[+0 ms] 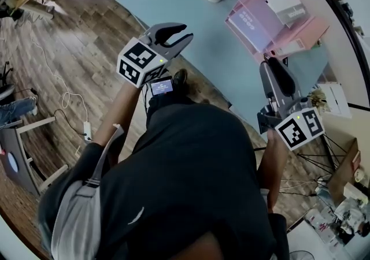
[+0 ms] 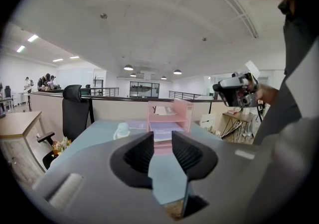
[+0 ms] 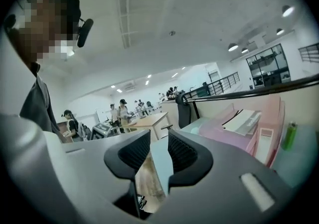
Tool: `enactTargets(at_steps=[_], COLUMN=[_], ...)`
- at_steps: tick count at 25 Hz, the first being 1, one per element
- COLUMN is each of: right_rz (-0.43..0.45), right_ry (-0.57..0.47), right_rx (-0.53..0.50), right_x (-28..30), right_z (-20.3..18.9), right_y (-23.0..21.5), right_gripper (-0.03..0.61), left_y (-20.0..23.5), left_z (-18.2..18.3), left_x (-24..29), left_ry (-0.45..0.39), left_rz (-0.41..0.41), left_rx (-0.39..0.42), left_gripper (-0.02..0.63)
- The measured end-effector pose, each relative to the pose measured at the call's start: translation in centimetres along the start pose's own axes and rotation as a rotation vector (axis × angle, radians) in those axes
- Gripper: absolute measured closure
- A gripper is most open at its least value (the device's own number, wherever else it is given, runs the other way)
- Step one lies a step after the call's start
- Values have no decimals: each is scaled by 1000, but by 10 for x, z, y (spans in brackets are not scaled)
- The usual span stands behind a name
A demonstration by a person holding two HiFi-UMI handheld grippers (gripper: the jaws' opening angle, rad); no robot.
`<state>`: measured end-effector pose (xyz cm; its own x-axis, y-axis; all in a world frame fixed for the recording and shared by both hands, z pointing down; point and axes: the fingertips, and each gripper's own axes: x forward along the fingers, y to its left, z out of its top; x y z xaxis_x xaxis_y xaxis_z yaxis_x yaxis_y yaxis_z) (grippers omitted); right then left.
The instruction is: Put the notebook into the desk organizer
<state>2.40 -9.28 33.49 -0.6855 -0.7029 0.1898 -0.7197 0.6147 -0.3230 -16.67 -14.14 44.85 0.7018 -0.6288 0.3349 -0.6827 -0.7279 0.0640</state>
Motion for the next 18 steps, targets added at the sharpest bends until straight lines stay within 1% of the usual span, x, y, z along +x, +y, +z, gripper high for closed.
enactTargets(at_steps=[4,6,11,18], right_rz=[-21,-30,-46,-63], right_ry=[20,19,25,49], right_rx=[-105,-137,-157,-165], right_x=[-12,-18,-31,-42], right_z=[8,13,14,8], right_y=[9,9,2,-11], right_gripper=[465,474,476,476], left_y=[-8,-12,-26,-39], left_z=[2,3,10,10], left_x=[1,3,10,22], left_ry=[-13,-19,-34,-24], left_rz=[10,14,10,14], left_rx=[2,1,12,46], left_gripper=[454,454,454,454])
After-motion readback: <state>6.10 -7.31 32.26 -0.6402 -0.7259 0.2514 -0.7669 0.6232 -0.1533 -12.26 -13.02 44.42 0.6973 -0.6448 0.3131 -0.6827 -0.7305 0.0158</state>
